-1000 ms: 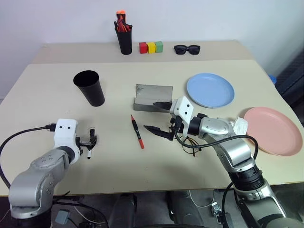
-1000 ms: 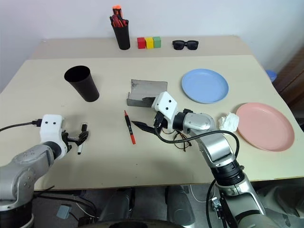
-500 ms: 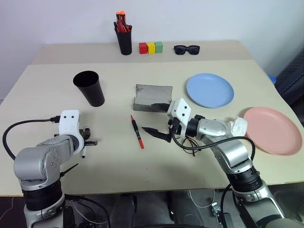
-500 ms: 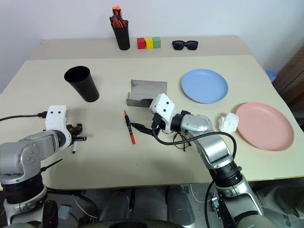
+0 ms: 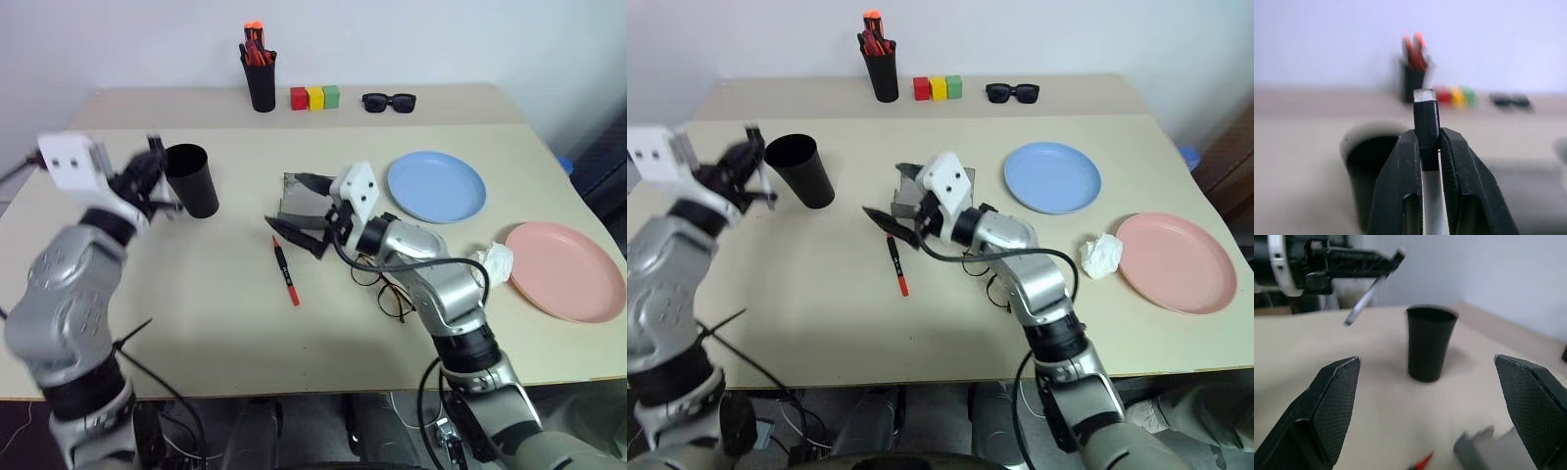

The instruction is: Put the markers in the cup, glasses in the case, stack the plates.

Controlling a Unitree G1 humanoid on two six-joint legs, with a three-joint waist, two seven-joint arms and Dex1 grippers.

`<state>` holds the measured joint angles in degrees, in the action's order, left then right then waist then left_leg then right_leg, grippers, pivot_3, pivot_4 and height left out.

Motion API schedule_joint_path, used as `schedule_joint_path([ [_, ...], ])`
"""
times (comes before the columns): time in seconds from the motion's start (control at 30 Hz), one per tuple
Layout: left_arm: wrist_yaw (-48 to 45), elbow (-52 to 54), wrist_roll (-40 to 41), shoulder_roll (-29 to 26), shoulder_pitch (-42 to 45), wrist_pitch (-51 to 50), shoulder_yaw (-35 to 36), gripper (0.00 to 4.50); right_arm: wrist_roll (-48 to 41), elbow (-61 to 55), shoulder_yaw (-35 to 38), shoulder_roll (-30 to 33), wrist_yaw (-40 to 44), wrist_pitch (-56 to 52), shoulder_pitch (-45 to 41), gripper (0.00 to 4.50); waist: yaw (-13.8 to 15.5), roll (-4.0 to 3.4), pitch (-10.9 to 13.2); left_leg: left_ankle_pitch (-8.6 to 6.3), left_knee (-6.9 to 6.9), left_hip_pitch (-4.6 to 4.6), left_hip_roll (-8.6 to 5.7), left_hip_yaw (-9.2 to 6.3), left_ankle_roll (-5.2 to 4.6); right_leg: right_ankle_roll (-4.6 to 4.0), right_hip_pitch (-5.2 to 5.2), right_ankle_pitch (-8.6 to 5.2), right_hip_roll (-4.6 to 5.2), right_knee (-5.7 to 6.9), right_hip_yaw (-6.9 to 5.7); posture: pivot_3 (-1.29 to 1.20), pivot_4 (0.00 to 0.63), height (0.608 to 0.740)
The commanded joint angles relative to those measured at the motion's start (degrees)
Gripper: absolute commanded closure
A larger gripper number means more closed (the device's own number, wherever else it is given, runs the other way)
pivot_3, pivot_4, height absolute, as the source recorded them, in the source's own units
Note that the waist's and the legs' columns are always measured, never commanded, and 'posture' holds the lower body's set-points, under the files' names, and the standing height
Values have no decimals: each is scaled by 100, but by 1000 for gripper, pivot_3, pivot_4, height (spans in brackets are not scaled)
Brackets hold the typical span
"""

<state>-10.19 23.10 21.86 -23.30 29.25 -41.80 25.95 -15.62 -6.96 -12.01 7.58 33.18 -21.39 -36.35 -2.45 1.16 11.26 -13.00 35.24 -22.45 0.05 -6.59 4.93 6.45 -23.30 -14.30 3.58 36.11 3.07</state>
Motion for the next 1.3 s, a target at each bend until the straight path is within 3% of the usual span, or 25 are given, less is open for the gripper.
schedule_joint_path([
  [0.03, 431, -1085, -983, -150, 561, 1336, -545, 4437, 287, 538, 148, -345, -509, 351, -575, 0, -12, -1, 0, 0, -2, 3, 0, 1, 0, 1, 0, 1, 0, 0, 1, 0, 150, 740],
  [0.2, 734, -2729, -1452, -14, 1197, 2539, -857, 4437, 499, 887, -3, -586, -554, 639, -835, 0, -3, -1, 0, 0, -23, -5, 0, -1, -1, 11, -15, 4, 0, 2, -1, 0, 150, 740],
  [0.37, 656, -3582, -1553, 75, 1359, 3220, -1019, 4437, 546, 692, -72, -628, -530, 638, -647, 0, -5, -1, 0, 0, -20, -40, 0, -1, -1, 15, -45, 7, 2, 3, -2, 0, 150, 740],
  [0.77, 614, -3942, -1555, 199, 1252, 3611, -1167, 4437, 550, 259, -195, -676, -588, 370, -358, 0, -10, -2, 0, 2, -9, -37, 0, -3, 2, 17, -47, 8, 0, 22, -2, 0, 150, 740],
  [0.93, 720, -3852, -1584, 214, 1219, 3619, -1135, 2050, 530, 207, -260, -689, -532, 322, -323, 0, -9, -2, 0, 3, -8, -38, 0, -4, 3, 17, -47, 8, 0, 23, -2, 0, 150, 740],
  [1.1, 730, -3409, -1427, 241, 1098, 3604, -1037, 2050, 533, 173, -303, -674, -478, 317, -298, 0, -12, -2, 0, 3, -9, -37, 0, -4, 3, 17, -47, 8, 0, 23, -2, 0, 150, 740],
  [1.23, -103, -1851, -618, 192, 609, 2850, -1270, 2050, 476, -97, -193, -387, -285, 256, -199, 0, -10, -2, 0, 3, -10, -40, 0, -5, 4, 17, -47, 9, 2, 22, -2, 0, 150, 740],
  [1.3, -631, -672, -154, -116, -52, 1926, -1617, 1507, 217, -502, -3, 147, 175, 38, -19, 0, -6, -2, 0, 3, -11, -43, 0, -4, 4, 17, -47, 9, 3, 20, -1, 0, 150, 740],
])
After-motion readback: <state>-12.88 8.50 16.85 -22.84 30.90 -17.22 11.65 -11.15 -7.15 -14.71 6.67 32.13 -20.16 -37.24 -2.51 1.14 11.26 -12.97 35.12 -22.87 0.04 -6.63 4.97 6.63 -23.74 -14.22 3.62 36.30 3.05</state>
